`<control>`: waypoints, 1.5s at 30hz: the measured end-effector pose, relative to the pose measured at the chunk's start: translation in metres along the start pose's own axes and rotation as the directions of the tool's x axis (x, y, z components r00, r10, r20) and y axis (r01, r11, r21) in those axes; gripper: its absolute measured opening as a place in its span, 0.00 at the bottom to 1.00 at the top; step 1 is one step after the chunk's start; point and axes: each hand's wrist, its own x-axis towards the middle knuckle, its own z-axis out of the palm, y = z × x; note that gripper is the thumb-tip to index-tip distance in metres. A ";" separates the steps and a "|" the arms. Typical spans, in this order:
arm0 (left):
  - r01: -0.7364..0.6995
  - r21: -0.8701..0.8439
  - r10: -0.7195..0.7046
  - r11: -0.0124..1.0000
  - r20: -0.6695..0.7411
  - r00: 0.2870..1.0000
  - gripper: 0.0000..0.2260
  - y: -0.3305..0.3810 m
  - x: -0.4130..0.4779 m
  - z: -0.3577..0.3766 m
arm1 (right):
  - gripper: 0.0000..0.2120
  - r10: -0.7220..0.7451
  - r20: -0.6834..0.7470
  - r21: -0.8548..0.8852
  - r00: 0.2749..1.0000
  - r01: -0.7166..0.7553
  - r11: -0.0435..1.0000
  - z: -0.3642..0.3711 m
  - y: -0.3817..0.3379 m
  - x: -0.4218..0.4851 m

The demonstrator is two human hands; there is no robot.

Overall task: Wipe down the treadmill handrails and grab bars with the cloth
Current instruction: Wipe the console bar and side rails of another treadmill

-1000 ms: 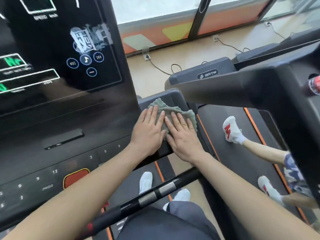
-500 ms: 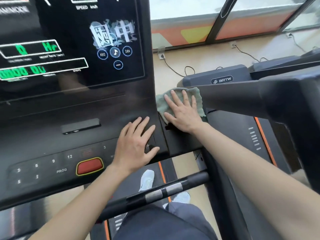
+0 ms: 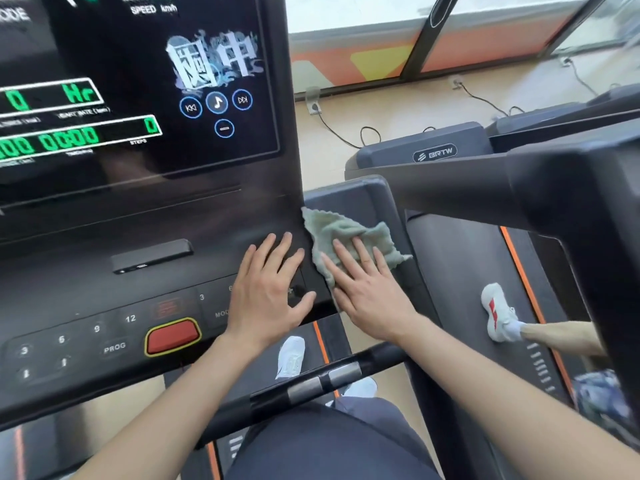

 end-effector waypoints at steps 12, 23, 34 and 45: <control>-0.018 -0.024 0.018 1.000 -0.016 1.000 0.31 -0.005 0.000 0.002 | 0.27 0.122 -0.099 0.335 0.988 -0.083 0.939 0.004 -0.018 -0.048; -0.040 -0.038 0.039 0.998 -0.010 0.999 0.32 -0.010 -0.002 0.003 | 0.29 0.197 -0.011 0.165 0.980 -0.192 0.967 -0.007 -0.024 0.030; -0.045 -0.040 0.045 0.998 -0.009 0.999 0.31 -0.010 -0.002 0.005 | 0.28 0.067 0.007 0.062 0.998 -0.067 0.996 -0.040 0.015 0.115; -0.045 -0.020 0.045 0.999 0.020 0.999 0.31 -0.011 -0.002 0.004 | 0.27 0.148 -0.025 -0.038 0.989 -0.149 0.988 -0.043 0.054 0.110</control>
